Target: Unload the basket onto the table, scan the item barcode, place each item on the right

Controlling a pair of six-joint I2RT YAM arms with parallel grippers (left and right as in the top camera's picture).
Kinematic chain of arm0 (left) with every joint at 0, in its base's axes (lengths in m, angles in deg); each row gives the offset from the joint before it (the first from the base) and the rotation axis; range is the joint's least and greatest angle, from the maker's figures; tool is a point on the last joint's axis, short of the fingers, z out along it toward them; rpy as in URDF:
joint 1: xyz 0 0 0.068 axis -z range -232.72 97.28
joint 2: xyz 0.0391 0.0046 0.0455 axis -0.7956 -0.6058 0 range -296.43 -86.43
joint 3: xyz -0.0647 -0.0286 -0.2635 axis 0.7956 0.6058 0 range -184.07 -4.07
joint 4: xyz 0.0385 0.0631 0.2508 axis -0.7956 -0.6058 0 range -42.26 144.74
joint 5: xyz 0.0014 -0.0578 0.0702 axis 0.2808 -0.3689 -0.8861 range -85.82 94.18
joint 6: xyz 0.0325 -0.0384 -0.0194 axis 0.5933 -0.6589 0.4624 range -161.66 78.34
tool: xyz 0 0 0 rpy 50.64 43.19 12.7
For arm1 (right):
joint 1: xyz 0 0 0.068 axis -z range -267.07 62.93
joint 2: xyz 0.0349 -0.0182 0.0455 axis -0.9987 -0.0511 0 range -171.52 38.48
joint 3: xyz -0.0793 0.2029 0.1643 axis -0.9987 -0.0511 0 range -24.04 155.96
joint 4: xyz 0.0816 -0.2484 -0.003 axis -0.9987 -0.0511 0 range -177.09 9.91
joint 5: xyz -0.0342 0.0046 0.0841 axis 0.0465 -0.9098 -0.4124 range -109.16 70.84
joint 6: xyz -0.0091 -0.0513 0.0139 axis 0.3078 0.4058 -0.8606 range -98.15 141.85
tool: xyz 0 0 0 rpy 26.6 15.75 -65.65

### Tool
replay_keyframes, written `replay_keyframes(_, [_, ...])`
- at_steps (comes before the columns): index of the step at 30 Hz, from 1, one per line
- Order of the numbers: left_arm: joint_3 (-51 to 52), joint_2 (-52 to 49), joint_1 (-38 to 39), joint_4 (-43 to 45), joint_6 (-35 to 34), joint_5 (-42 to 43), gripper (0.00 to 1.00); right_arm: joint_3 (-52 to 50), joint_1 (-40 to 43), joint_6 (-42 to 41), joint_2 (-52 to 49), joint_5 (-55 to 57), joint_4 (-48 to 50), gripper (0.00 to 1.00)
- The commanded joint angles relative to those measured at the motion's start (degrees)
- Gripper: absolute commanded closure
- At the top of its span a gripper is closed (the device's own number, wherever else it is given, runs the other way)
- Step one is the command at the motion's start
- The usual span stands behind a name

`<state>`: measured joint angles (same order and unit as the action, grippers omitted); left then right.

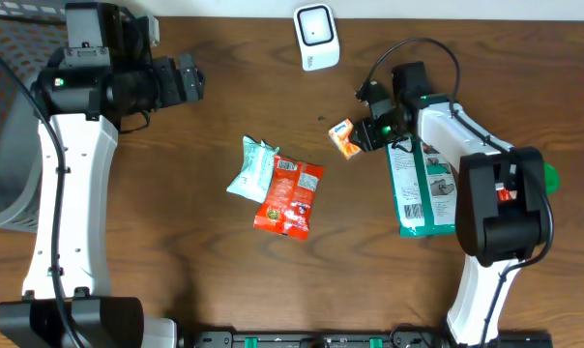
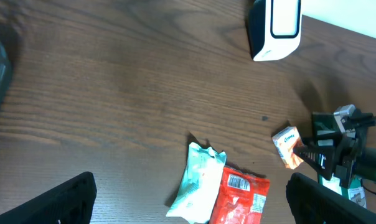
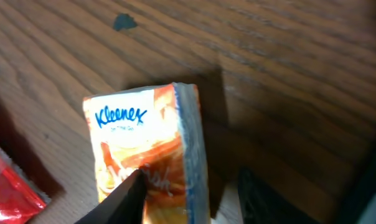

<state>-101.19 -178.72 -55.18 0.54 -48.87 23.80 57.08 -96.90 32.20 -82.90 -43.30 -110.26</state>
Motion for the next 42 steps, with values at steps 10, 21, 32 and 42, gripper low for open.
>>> replay_keyframes(10, [-0.6,-0.2,0.0,-0.2,0.5,0.5,0.03,-0.4,-0.5,0.4,7.2,4.9,-4.3,0.99])
replay_keyframes(21, [-0.6,-0.2,0.0,-0.2,0.5,0.5,0.03,-0.4,-12.2,-4.2,21.0,33.5,-9.9,0.99])
replay_keyframes(32, [-0.6,-0.2,0.0,-0.2,0.5,0.5,0.03,11.8,-22.3,-18.6,21.0,51.2,-22.4,0.99])
replay_keyframes(42, [-0.6,-0.2,0.0,-0.2,0.5,0.5,0.02,36.3,-21.5,-16.7,19.4,52.6,-30.5,0.99])
